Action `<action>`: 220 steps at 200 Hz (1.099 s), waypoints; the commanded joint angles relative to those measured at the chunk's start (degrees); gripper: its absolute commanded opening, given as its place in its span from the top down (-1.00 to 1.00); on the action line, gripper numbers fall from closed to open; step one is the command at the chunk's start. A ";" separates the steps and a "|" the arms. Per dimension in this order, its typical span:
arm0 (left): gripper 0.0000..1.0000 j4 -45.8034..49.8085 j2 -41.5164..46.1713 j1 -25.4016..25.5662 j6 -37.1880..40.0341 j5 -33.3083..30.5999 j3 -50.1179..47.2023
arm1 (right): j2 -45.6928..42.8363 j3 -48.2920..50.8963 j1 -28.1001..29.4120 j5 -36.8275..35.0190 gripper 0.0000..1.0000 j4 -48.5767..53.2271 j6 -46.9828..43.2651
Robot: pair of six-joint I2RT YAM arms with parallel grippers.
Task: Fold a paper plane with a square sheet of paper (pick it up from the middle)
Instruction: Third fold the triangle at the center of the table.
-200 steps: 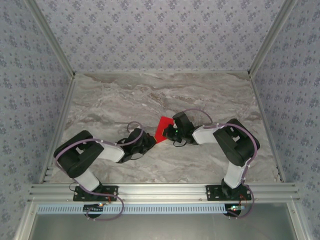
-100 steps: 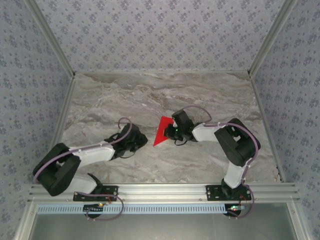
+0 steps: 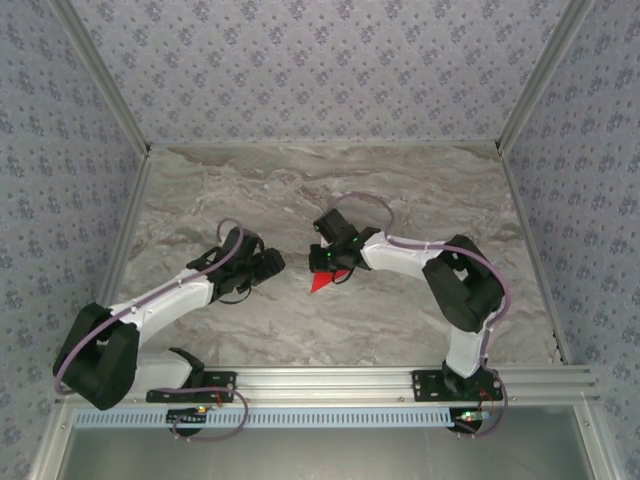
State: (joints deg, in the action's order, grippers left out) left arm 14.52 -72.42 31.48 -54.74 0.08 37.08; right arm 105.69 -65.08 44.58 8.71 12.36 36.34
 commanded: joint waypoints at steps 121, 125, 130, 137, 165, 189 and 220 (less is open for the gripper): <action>-0.93 2.91 1.07 -1.20 5.00 0.69 1.86 | 2.82 2.36 1.90 -0.49 0.71 6.42 -2.92; -0.94 2.73 1.06 -1.21 5.00 1.06 1.86 | 2.57 2.88 1.97 -0.04 0.71 6.66 -3.25; -0.94 2.50 1.02 -1.20 5.23 1.54 1.83 | 2.15 3.71 2.12 0.71 0.71 6.78 -3.53; -0.97 2.12 0.93 -1.17 5.52 2.39 1.90 | 1.33 5.05 2.31 1.69 0.71 6.72 -3.78; -0.98 0.13 0.46 -0.68 5.86 5.20 1.87 | -2.56 8.36 2.67 3.92 0.68 6.61 -2.95; -0.89 -2.89 -0.30 1.41 5.52 6.97 1.92 | -6.65 8.53 1.84 3.44 0.51 3.46 1.70; -0.69 -7.01 -0.30 6.27 3.71 7.45 2.14 | -14.11 13.42 -3.25 4.57 0.33 -3.00 8.20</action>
State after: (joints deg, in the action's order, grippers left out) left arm 12.45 -72.47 34.63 -50.30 5.50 37.78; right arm 98.04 -55.02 45.19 11.90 13.37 38.54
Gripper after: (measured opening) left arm 0.877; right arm 0.318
